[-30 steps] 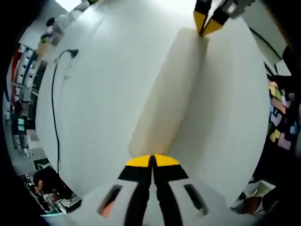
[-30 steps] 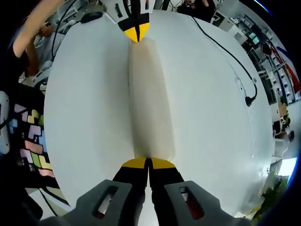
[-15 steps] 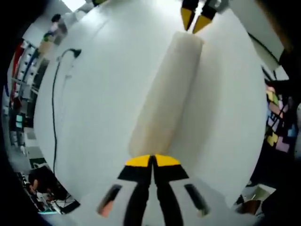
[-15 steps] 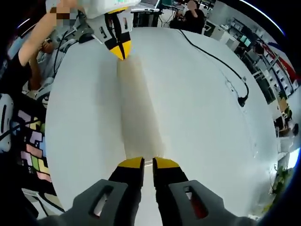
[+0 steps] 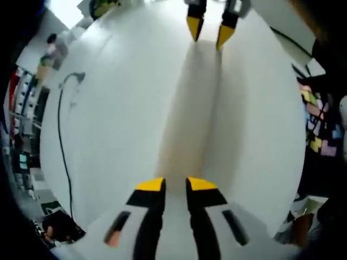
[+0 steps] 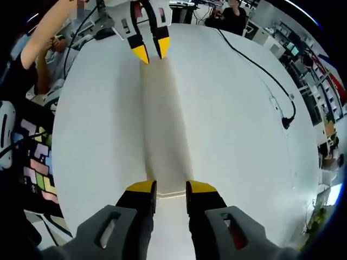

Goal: Arrange the utensils inside the cutlery case until each visible utensil rests in its matching compartment.

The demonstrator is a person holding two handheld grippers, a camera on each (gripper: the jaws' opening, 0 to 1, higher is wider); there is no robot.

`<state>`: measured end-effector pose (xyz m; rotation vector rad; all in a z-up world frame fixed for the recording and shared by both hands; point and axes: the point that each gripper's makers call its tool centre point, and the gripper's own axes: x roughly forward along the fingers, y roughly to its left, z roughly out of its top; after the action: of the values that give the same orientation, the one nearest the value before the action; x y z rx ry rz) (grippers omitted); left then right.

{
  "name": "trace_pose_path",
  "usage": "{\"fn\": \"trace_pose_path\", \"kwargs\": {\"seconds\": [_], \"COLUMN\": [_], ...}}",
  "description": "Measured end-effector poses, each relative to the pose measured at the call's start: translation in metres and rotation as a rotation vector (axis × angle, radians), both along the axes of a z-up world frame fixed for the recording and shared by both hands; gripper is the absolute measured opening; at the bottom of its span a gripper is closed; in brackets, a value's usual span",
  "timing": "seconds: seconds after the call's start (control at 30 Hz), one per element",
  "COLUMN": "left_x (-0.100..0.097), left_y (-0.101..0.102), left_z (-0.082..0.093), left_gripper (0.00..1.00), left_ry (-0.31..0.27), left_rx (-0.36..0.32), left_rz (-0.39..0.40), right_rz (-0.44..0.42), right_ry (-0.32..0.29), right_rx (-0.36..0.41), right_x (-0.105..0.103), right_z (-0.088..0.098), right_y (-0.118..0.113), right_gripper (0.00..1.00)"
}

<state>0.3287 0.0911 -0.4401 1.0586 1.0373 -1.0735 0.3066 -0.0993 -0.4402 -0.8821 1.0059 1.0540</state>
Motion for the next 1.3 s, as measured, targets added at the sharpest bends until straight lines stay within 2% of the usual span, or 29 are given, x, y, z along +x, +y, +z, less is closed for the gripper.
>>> {"fn": "trace_pose_path", "kwargs": {"seconds": [0.1, 0.2, 0.3, 0.37, 0.47, 0.6, 0.8, 1.13, 1.17, 1.2, 1.27, 1.3], "left_x": [-0.009, -0.009, -0.012, -0.015, -0.015, -0.012, -0.010, -0.011, -0.011, -0.009, -0.010, -0.010], "left_y": [-0.002, 0.000, 0.002, 0.010, 0.005, 0.007, 0.007, 0.009, 0.008, 0.009, 0.009, 0.009], "left_z": [-0.001, 0.002, -0.002, -0.005, -0.003, -0.003, -0.002, -0.002, -0.003, -0.003, -0.005, -0.005], "left_gripper": [0.22, 0.26, 0.26, 0.25, 0.27, 0.23, 0.23, 0.23, 0.24, 0.24, 0.24, 0.24], "left_ry": [0.062, 0.066, 0.104, 0.120, 0.138, 0.131, 0.123, 0.107, 0.105, 0.075, 0.058, 0.054], "left_rx": [-0.014, -0.013, -0.015, 0.039, 0.016, 0.007, -0.017, 0.030, 0.034, 0.069, 0.102, 0.121], "left_rz": [-0.066, -0.096, -0.095, -0.098, -0.109, -0.110, -0.116, -0.075, -0.072, -0.113, -0.111, -0.129], "right_rz": [0.013, 0.021, 0.018, 0.001, 0.020, 0.028, 0.036, 0.019, 0.015, 0.010, -0.013, 0.001], "right_ry": [0.017, 0.028, 0.048, 0.060, 0.073, 0.077, 0.065, 0.068, 0.072, 0.079, 0.106, 0.099], "right_rx": [-0.014, -0.028, -0.038, -0.055, -0.105, -0.119, -0.085, -0.119, -0.110, -0.098, -0.059, -0.049], "right_x": [-0.001, -0.002, -0.001, -0.002, -0.002, -0.001, -0.001, 0.000, 0.000, 0.000, 0.000, 0.001], "right_z": [-0.001, -0.001, -0.001, -0.001, -0.002, -0.001, 0.000, 0.000, 0.000, -0.001, -0.003, -0.003], "right_y": [-0.001, -0.001, 0.000, 0.001, 0.002, 0.002, 0.002, 0.005, 0.004, 0.004, 0.004, 0.005], "right_gripper": [0.22, 0.23, 0.23, 0.23, 0.23, 0.23, 0.24, 0.24, 0.24, 0.24, 0.24, 0.24]}}
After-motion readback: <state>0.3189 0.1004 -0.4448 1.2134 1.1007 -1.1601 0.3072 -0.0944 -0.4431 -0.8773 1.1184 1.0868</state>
